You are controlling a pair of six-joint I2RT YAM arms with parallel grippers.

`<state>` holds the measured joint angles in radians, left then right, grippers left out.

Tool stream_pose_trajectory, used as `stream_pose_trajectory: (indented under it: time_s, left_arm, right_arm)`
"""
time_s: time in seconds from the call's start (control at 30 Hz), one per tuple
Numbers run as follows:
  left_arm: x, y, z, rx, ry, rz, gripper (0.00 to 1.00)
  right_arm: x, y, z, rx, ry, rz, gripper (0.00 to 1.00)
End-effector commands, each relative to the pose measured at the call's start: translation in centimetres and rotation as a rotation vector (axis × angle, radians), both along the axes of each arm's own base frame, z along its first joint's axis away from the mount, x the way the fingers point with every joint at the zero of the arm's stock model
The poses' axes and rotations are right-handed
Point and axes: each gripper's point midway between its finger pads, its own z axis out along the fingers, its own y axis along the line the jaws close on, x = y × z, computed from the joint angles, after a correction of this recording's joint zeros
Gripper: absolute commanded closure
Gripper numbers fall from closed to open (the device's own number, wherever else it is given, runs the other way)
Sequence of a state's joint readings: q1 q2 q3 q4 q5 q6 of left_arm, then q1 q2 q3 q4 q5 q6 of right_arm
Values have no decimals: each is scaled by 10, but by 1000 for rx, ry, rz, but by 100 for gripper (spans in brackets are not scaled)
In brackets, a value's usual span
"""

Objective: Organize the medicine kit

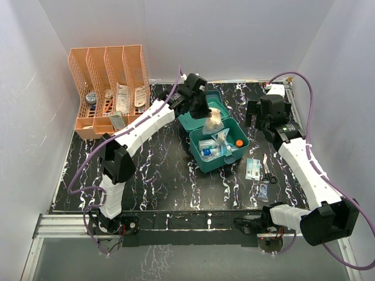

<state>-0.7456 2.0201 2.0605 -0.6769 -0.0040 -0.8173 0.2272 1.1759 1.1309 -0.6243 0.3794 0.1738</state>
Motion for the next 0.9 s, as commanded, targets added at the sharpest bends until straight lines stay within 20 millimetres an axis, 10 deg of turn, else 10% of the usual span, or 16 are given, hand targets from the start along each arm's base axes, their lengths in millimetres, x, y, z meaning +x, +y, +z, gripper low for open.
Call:
stream_pose_trajectory:
  time_s: [0.0,0.3,0.73,0.87]
  left_arm:
    - [-15,-20,-3,-64,59,80,100]
    - [-58,-17,-47,-21,235,154,100]
    - [-58,7,-75,70,224,229,100]
    - [-61,16,-73,90,206,226,71]
  right_arm:
    - [3,-3,17,19,-76,2,2]
    - [1,-8,11,18,-69,-3,2]
    - [-3,-8,9,20,-65,6,2]
    - [-2,-6,9,28,-66,10,2]
